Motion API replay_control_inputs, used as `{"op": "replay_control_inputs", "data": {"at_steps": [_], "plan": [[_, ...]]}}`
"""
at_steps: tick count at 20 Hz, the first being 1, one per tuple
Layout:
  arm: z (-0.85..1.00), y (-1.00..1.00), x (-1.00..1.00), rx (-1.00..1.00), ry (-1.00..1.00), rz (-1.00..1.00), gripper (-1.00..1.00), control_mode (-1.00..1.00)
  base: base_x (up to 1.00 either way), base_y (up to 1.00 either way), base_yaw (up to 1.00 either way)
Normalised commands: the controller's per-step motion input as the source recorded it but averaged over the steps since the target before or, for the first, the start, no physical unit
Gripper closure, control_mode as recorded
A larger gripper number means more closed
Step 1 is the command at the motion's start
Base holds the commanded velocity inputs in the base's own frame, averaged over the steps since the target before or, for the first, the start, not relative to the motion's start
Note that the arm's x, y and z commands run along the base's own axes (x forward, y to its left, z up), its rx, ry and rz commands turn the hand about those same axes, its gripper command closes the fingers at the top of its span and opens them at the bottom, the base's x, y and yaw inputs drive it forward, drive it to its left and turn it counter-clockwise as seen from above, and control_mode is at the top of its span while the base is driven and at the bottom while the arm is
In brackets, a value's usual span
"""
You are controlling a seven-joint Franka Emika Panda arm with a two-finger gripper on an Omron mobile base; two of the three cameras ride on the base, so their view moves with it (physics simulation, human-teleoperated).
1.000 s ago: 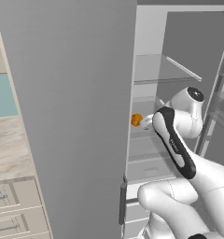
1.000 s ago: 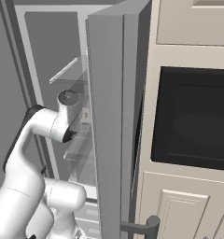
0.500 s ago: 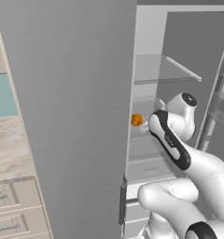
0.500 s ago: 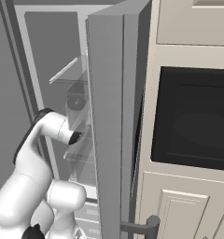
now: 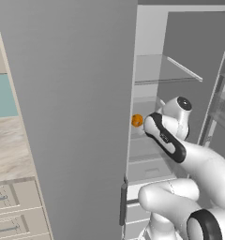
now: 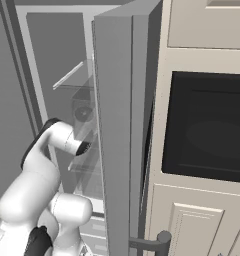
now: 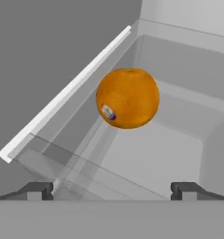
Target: Retrieve the kiwi and orange from the fridge and place them into the bowl on the dining table.
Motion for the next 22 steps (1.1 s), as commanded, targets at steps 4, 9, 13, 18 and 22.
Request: {"op": "replay_control_inputs", "data": {"at_steps": [4,9,13,18,22], "plan": [[0.00,0.00,0.26,0.00,0.00,0.03,-1.00,-1.00,0.00,0.00,0.00],[0.00,0.00,0.31,0.00,0.00,0.04,-1.00,-1.00,0.00,0.00,0.00],[0.00,0.00,0.28,0.00,0.00,0.03,-1.00,-1.00,0.00,0.00,0.00],[0.00,0.00,0.26,0.00,0.00,0.02,-1.00,-1.00,0.00,0.00,0.00],[-0.06,0.01,0.25,0.00,0.00,0.02,-1.00,-1.00,0.00,0.00,0.00]]}}
